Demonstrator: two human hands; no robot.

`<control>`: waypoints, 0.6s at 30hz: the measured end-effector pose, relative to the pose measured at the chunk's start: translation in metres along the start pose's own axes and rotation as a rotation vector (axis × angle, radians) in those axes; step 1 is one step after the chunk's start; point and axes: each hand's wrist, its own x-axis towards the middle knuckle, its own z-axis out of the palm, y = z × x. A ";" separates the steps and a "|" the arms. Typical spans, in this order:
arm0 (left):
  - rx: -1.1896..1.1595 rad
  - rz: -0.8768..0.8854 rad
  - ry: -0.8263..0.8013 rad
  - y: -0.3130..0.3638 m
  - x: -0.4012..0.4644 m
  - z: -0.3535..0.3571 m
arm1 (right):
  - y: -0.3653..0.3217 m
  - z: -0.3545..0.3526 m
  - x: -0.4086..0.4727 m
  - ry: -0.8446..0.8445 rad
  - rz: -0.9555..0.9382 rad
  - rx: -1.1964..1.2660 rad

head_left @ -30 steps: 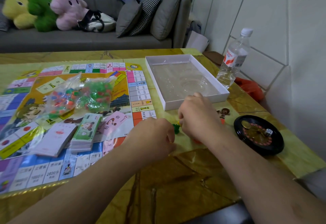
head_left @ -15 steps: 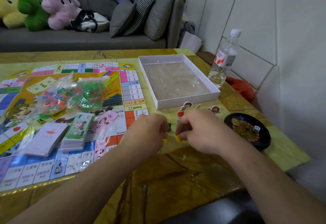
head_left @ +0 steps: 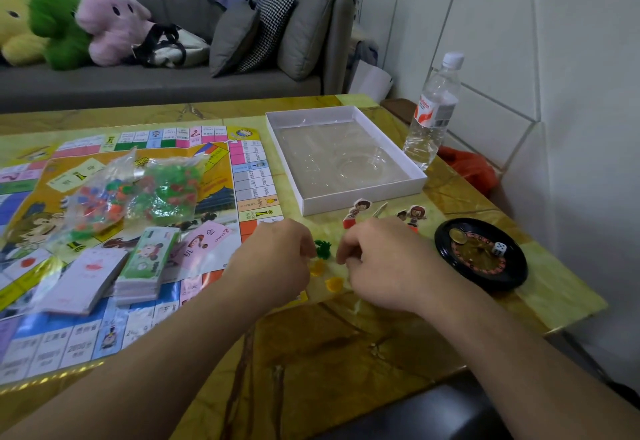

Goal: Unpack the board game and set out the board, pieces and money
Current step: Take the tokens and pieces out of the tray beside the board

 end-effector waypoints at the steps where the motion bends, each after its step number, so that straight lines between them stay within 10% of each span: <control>1: -0.005 0.002 -0.012 0.000 -0.001 -0.001 | -0.001 0.000 -0.002 -0.024 -0.010 0.010; 14: 0.024 0.078 -0.060 0.002 -0.004 -0.006 | 0.006 0.005 0.003 0.018 -0.009 -0.035; 18: -0.061 0.028 0.132 -0.001 -0.001 -0.012 | 0.031 -0.014 0.007 0.267 0.104 0.119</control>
